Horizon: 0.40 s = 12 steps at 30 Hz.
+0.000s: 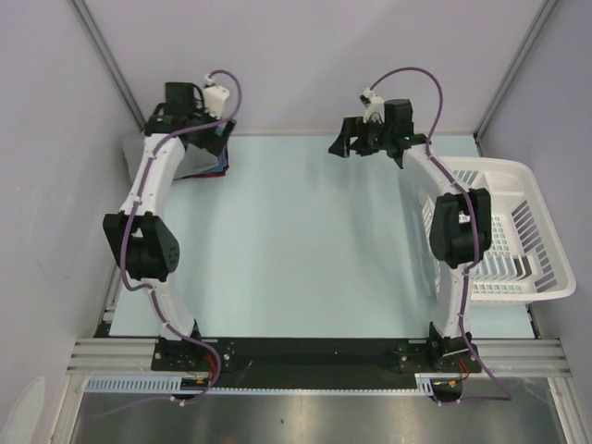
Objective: Fold and stack the long sleeve shirts
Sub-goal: Neatly place the folded shirt to the corner
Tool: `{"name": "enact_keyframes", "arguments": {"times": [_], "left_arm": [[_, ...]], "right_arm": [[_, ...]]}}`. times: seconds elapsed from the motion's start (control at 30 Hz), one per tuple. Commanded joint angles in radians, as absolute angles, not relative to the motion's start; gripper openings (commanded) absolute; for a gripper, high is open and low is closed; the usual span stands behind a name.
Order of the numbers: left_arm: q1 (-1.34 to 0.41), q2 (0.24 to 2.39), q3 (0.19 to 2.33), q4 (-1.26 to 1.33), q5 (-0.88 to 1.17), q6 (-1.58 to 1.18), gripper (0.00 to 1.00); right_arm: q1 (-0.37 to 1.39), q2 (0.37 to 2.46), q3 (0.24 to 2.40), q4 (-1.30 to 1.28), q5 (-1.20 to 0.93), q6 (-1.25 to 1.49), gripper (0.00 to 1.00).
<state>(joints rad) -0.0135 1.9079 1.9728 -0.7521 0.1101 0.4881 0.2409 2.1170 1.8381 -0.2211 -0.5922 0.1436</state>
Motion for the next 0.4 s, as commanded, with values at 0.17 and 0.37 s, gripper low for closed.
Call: {"name": "enact_keyframes", "arguments": {"times": [0.17,0.37], "left_arm": [[-0.212,1.856,1.737,-0.677,0.188,0.262,0.99],[-0.212,1.821,1.586,-0.609,0.219,0.218,0.99]], "right_arm": [[0.189,1.807,1.553,-0.364,-0.477,-0.078,1.0],[0.199,1.684,1.353,-0.371,-0.436,-0.147,1.0]]}}
